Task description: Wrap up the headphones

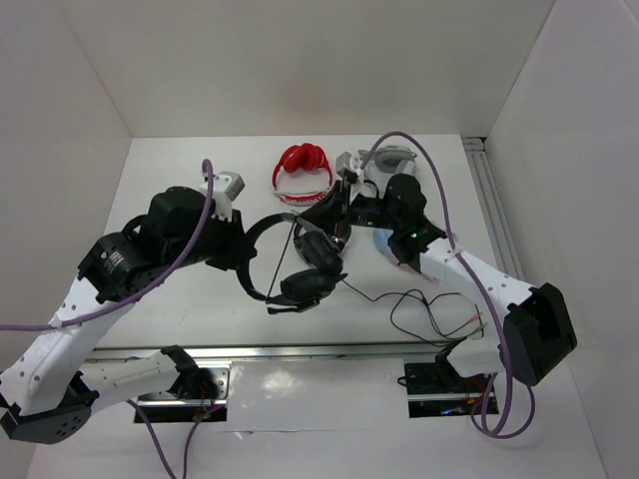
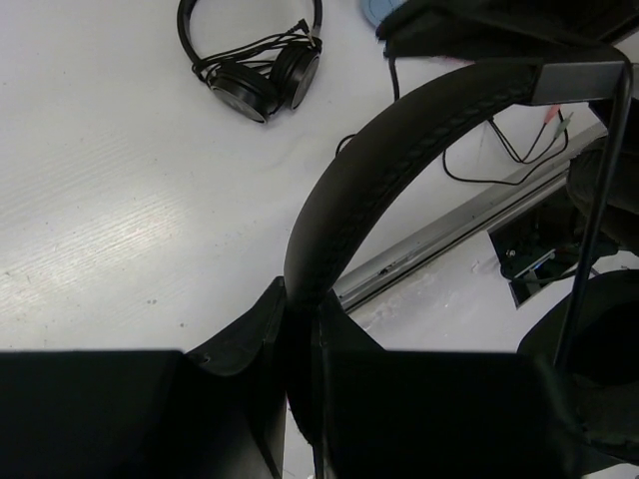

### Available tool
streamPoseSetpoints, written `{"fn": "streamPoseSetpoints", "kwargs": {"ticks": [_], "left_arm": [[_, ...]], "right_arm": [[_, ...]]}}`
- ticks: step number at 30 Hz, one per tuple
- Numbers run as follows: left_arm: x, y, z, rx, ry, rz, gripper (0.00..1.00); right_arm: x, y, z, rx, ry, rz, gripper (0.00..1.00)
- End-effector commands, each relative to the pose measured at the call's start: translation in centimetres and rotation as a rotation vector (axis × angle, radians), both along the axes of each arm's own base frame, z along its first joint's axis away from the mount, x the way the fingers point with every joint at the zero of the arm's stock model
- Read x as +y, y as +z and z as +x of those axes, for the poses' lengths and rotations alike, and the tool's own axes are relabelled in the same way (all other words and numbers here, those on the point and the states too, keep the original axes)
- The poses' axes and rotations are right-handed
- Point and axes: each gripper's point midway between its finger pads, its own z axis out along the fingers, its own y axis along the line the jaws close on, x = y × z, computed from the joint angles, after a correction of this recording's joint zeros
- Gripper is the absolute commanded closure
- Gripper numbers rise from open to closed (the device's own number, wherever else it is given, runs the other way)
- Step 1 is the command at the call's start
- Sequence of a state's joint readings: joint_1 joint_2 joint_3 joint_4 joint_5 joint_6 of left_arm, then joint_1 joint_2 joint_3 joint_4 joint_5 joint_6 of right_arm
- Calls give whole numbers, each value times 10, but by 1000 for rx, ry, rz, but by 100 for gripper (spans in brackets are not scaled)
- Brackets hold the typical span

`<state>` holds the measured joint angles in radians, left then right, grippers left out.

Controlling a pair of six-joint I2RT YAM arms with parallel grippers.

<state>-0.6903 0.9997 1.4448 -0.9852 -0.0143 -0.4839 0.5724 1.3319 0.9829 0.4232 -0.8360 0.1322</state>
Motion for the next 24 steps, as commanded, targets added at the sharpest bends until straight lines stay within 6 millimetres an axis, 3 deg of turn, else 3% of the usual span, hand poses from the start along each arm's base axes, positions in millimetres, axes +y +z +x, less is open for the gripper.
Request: {"fn": "streamPoseSetpoints", "kwargs": {"ticks": [1,5,11,14,24], "left_arm": [[-25,70,-14,-128,-112,-230,100],[-20,73,-4,-116,-15,-245,100],[8,103,18,-146,269,-334,100],[20,110,24,-138,389,-386,100],[76,131,46,-137,797,-467,100]], "right_arm": [[11,2,-12,13,25,144,90],[34,-7,-31,42,91,181,82],[53,-37,-45,126,152,211,70],[57,-47,-61,149,167,236,70],[71,-79,-79,195,171,180,70]]}}
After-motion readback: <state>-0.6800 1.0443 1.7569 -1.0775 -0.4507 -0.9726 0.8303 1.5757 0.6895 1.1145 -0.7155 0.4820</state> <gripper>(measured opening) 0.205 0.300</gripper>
